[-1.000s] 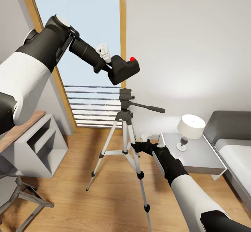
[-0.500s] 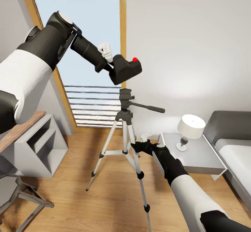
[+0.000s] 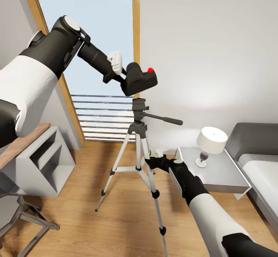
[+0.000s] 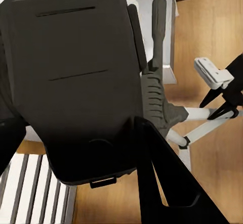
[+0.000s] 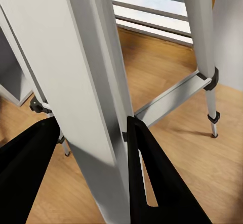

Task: Attach the digital camera to the camera tripod in the bedroom.

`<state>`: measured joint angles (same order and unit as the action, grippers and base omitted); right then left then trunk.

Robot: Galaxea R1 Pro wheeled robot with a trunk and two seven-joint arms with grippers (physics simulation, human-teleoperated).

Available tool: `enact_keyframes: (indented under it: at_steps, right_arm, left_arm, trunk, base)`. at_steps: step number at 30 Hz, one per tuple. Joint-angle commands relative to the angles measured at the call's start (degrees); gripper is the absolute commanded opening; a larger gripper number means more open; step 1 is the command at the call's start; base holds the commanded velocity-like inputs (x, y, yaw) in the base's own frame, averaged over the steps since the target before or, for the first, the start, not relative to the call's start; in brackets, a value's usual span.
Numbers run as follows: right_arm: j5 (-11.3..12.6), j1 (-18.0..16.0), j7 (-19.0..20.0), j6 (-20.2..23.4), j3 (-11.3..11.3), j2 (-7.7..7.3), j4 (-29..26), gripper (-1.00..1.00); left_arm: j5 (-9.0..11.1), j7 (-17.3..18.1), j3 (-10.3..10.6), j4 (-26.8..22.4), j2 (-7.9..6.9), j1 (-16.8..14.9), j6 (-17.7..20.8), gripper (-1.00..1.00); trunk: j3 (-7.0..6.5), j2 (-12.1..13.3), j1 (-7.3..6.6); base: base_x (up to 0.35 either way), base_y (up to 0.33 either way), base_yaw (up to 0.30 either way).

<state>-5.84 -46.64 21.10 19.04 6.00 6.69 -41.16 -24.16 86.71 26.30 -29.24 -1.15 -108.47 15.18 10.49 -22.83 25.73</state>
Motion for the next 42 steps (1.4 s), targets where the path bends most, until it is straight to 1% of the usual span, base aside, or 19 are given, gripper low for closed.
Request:
enact_keyframes:
  at_steps: [1, 7, 8, 14, 22, 23, 27, 33, 42]
  right_arm:
    - [-3.41, -0.03, -0.97, -0.02, -0.02, 0.0, 1.78, -1.0]
    - [-3.34, -0.03, -0.97, 0.02, -0.09, 0.0, 1.8, -1.0]
    - [-3.32, -0.03, -0.96, 0.03, -0.1, -0.01, 1.8, -1.0]
    - [-3.26, -0.03, -0.9, -0.03, -0.08, -0.01, 1.82, -1.0]
    - [-3.22, -0.03, -0.81, -0.05, -0.1, -0.01, 1.82, -1.0]
    - [-3.22, -0.03, -0.86, -0.05, -0.11, -0.01, 1.83, -1.0]
    - [-3.22, -0.03, -0.92, -0.05, -0.11, -0.01, 1.84, -1.0]
    - [-3.22, -0.03, -0.96, -0.05, -0.11, -0.01, 1.84, -1.0]
    - [-3.22, -0.03, -0.97, -0.05, -0.03, -0.01, 1.87, -1.0]
  left_arm:
    - [-0.04, 0.46, 0.36, 0.12, -0.05, -0.08, -0.4, -1.0]
    - [0.03, 0.51, 0.67, 0.63, -0.08, -0.08, -2.84, -1.0]
    - [0.07, 0.53, 0.68, 0.78, -0.12, -0.08, -3.7, -1.0]
    - [0.03, 0.56, 0.75, 0.84, -0.19, -0.08, -4.4, -1.0]
    - [0.0, 0.57, 0.77, 1.07, -0.2, -0.08, -4.18, -1.0]
    - [-0.12, 0.57, 1.41, 3.77, -0.11, -0.08, -3.84, -1.0]
    - [-0.26, 0.52, 3.14, 6.69, 0.18, -0.08, -3.85, -1.0]
    - [-0.27, 0.49, 4.31, 7.9, 0.4, -0.08, -3.86, -1.0]
    - [-0.12, 0.48, 4.5, 8.08, 0.37, -0.08, -3.95, -1.0]
  trunk:
    - [0.13, -0.09, 0.05]
    - [0.13, -0.09, 0.05]
    - [0.13, -0.09, 0.05]
    - [0.13, -0.09, 0.05]
    - [0.13, -0.09, 0.05]
    - [0.13, -0.09, 0.05]
    - [0.13, -0.09, 0.05]
    - [0.13, -0.09, 0.05]
    - [0.13, -0.09, 0.05]
  base:
    - [0.0, 0.0, 0.0]
    - [0.0, 0.0, 0.0]
    - [0.0, 0.0, 0.0]
    - [0.0, 0.0, 0.0]
    - [0.0, 0.0, 0.0]
    - [0.0, 0.0, 0.0]
    - [0.0, 0.0, 0.0]
    - [0.0, 0.0, 0.0]
    - [0.0, 0.0, 0.0]
